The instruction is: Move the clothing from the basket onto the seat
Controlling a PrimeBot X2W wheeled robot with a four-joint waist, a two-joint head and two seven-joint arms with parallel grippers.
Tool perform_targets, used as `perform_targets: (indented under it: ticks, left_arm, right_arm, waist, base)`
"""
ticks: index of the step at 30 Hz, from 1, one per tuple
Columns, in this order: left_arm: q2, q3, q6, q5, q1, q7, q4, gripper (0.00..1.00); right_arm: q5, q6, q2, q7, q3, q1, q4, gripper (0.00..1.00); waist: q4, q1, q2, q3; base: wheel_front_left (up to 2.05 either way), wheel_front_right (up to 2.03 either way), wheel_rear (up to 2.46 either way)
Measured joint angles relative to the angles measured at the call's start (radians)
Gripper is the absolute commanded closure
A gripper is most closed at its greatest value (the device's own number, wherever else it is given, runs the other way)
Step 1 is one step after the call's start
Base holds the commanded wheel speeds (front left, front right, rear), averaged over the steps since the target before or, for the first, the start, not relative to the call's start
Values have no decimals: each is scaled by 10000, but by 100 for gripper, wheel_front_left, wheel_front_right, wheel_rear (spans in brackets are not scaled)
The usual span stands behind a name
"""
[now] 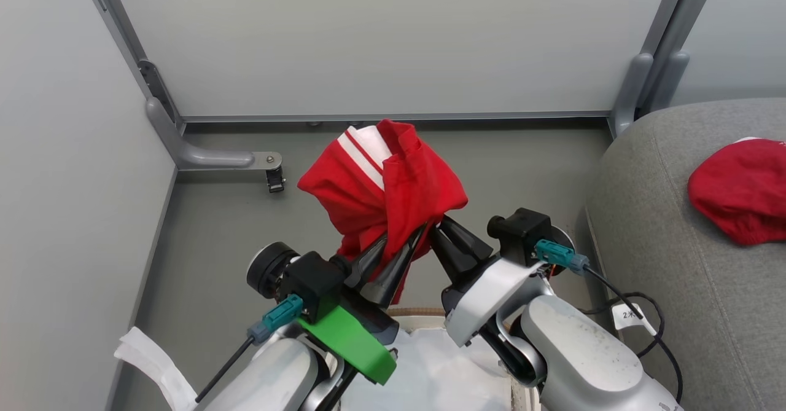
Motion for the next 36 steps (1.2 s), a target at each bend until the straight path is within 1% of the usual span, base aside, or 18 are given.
perform_targets:
  ticks: [7, 8, 9, 10, 15, 21, 25, 36]
  left_arm:
    - [35, 113, 0, -23, -1, 0, 105, 100]
    - [35, 194, 0, 19, 1, 0, 115, 68]
    - [31, 284, 0, 46, 2, -2, 134, 20]
    - [25, 387, 0, 119, 16, 0, 198, 0]
    - [27, 677, 0, 290, 191, 0, 320, 0]
    - [111, 926, 0, 472, 416, -2, 443, 0]
    - [176, 1085, 0, 579, 514, -2, 474, 0]
    - [257, 1101, 0, 665, 650, 0, 393, 0]
  right_arm:
    - [-299, 0, 0, 2, -378, 67, -295, 100]
    - [-359, 0, 6, 0, -443, 126, -355, 100]
    - [-431, 0, 4, 2, -546, 171, -424, 100]
    - [-514, 0, 2, 2, -675, 199, -522, 100]
    - [-704, 0, 8, 2, -920, 417, -917, 100]
    - [-838, 0, 6, 2, -1206, 576, -1243, 100]
    - [-1058, 0, 2, 2, -1429, 742, -1344, 100]
    - [-1469, -2, -61, 2, -2157, 1342, -1929, 100]
  waist:
    - [55, 0, 0, 45]
    - [28, 0, 0, 50]
    - [-12, 0, 0, 53]
    - [-61, 0, 0, 56]
    - [-466, 0, 0, 65]
    - [-1393, 0, 0, 102]
    - [-2248, 1, 0, 166]
    - [-4799, 1, 0, 544]
  base:
    - [0, 0, 0]
    - [0, 0, 0]
    - [0, 0, 0]
    - [0, 0, 0]
    - [0, 0, 0]
    - [0, 0, 0]
    - [0, 0, 0]
    - [0, 0, 0]
